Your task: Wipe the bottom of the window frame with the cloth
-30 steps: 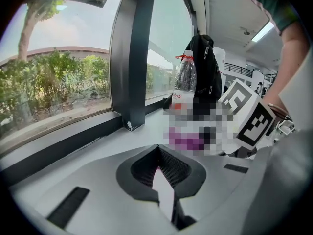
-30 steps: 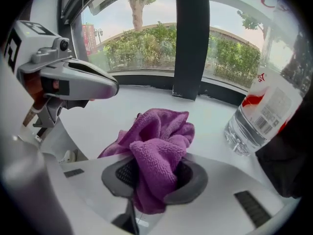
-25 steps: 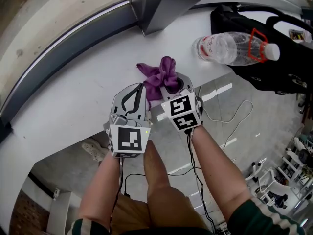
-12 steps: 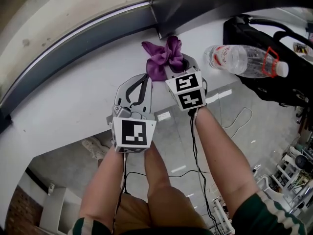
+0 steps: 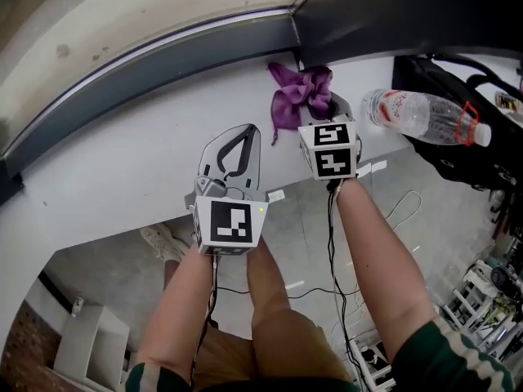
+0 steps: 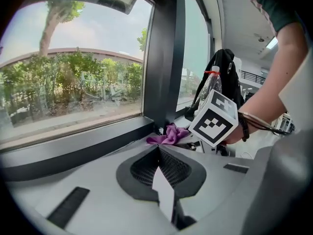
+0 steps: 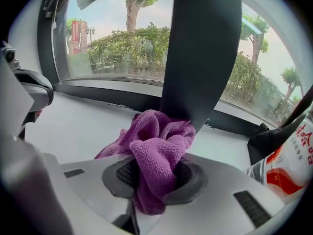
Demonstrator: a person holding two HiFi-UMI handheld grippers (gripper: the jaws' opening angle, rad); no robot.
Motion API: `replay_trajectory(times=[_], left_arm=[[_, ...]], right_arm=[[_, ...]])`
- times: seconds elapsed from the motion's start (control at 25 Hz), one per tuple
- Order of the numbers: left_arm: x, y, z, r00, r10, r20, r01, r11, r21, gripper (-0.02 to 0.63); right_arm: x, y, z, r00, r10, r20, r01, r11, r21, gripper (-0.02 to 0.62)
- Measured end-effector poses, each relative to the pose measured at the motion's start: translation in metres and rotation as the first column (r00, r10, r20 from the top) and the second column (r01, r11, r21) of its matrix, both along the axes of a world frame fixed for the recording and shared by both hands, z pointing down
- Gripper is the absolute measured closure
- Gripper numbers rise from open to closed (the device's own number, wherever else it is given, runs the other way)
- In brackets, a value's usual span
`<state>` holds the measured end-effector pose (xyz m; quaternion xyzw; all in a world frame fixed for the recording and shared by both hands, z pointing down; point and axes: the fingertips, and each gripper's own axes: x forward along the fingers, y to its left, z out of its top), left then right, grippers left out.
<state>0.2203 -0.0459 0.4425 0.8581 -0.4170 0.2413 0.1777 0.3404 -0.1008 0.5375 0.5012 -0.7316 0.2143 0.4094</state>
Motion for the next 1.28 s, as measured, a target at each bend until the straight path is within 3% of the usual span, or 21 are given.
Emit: replay_trajectory(times=[0.48, 0.92, 1.28], left_arm=[[-0.071, 0.003, 0.003, 0.996, -0.084, 0.018, 0.084, 0.996, -0.019, 0.598], [-0.143, 0.014, -0.007, 0.988, -0.153, 0.017, 0.153, 0.988, -0.012, 0.598], [-0.236, 0.029, -0.005, 0.967, -0.249, 0.047, 0.249, 0.968, -0.006, 0.598]], right_arm=[[-0.019, 0.004, -0.002, 0.99, 0.026, -0.142, -0.027, 1.0, -0.001, 0.491], [-0.114, 0.019, -0.002, 0.991, -0.055, -0.121, 0.053, 0.998, -0.02, 0.491], [-0.211, 0.031, -0.002, 0.984, -0.157, -0.087, 0.155, 0.988, -0.022, 0.491]])
